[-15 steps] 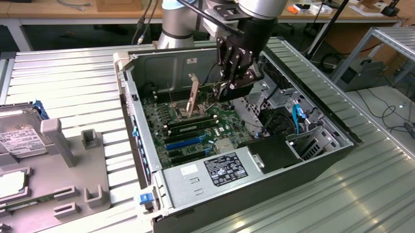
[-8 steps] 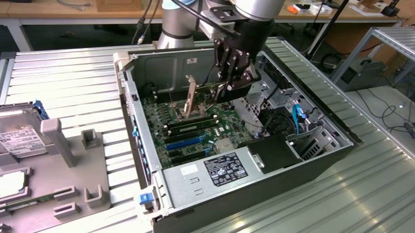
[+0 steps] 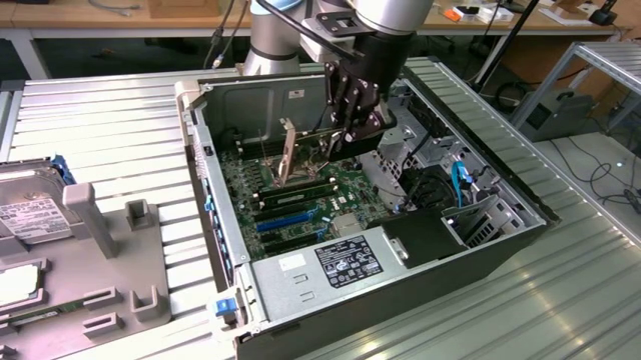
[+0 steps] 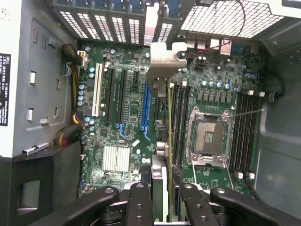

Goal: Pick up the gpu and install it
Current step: 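Insert the gpu into the slot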

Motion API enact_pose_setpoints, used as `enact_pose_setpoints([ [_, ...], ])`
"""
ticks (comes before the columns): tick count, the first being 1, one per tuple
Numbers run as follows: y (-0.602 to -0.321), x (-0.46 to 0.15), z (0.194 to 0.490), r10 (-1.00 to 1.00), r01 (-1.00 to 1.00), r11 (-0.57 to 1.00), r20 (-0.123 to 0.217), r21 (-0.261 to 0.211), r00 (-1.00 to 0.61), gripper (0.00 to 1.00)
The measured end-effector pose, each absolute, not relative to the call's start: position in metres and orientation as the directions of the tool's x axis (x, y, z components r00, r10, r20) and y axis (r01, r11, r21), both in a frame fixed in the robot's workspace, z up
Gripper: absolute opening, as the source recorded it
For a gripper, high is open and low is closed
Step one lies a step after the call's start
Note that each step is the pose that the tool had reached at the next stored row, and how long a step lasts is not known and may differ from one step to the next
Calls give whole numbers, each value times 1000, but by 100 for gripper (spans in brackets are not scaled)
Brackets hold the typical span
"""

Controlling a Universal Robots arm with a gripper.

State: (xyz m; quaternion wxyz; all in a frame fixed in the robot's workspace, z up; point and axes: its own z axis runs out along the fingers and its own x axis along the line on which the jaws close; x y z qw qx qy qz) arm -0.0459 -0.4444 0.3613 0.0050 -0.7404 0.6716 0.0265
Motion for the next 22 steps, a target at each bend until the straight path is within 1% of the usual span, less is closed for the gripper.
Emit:
enact_pose_setpoints([
  [7,-444,-50,359,-994,-995,-97,-46,28,96,27],
  [15,-444,-50,355,-999,-1000,-7,-46,28,6,27],
  [22,-444,-50,353,-999,-1000,8,-46,28,-10,27],
])
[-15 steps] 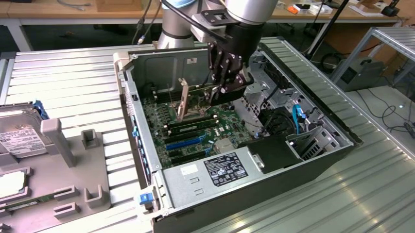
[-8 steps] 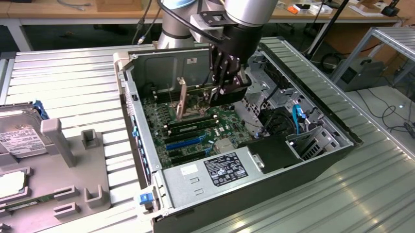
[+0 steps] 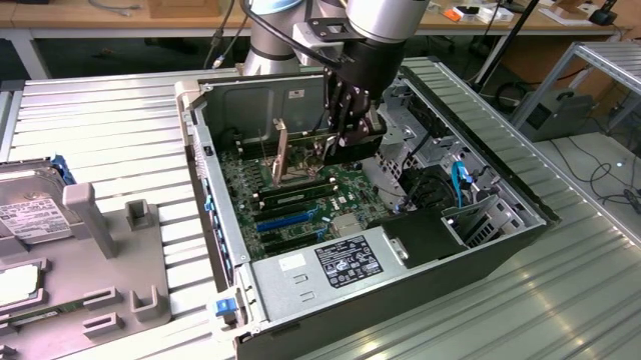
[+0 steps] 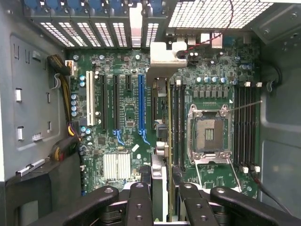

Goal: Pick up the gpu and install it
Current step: 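Insert the gpu into the slot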

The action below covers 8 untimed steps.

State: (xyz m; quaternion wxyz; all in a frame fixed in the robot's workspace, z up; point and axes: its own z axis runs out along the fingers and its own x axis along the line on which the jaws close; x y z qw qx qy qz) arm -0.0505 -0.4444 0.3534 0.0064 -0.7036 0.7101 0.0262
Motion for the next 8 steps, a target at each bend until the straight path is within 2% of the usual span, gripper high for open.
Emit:
enact_pose_setpoints([
  [8,-444,-51,352,-999,-999,14,-46,28,-16,27],
])
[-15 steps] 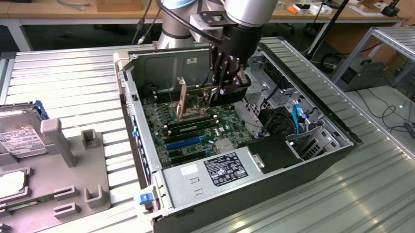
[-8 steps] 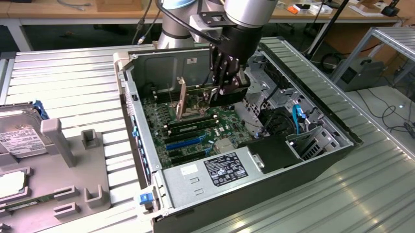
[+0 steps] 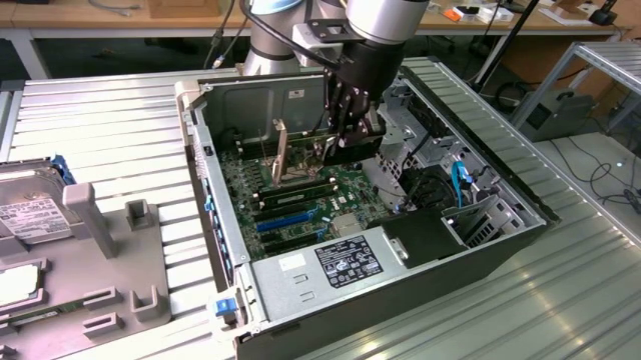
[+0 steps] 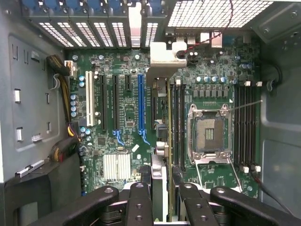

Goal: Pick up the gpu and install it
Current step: 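Insert the gpu into the slot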

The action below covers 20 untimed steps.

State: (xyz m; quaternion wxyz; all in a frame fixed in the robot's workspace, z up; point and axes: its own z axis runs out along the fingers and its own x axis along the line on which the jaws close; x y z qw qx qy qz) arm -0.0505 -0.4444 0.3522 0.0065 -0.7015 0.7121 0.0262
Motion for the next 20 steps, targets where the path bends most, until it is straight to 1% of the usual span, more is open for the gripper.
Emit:
enact_pose_setpoints([
  [20,-444,-51,349,-998,-999,31,-46,28,-32,27],
])
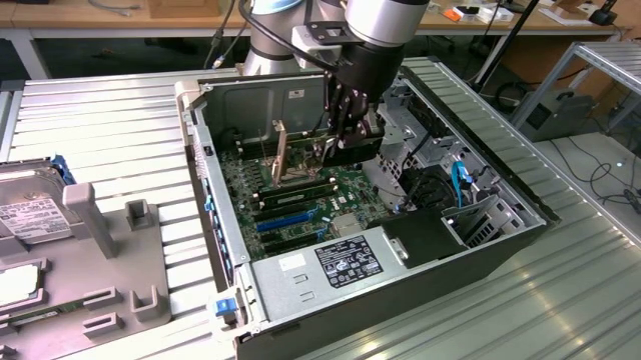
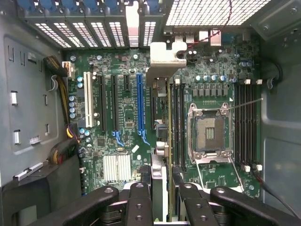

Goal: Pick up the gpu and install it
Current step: 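Insert the gpu into the slot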

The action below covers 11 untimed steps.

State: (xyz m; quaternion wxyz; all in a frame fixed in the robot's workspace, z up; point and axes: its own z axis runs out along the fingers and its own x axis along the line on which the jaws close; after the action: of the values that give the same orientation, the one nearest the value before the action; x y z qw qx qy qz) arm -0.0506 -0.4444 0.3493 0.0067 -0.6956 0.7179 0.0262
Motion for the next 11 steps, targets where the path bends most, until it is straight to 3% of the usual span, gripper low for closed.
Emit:
enact_pose_setpoints([
  [11,-444,-51,346,-998,-999,40,-46,28,-41,27],
])
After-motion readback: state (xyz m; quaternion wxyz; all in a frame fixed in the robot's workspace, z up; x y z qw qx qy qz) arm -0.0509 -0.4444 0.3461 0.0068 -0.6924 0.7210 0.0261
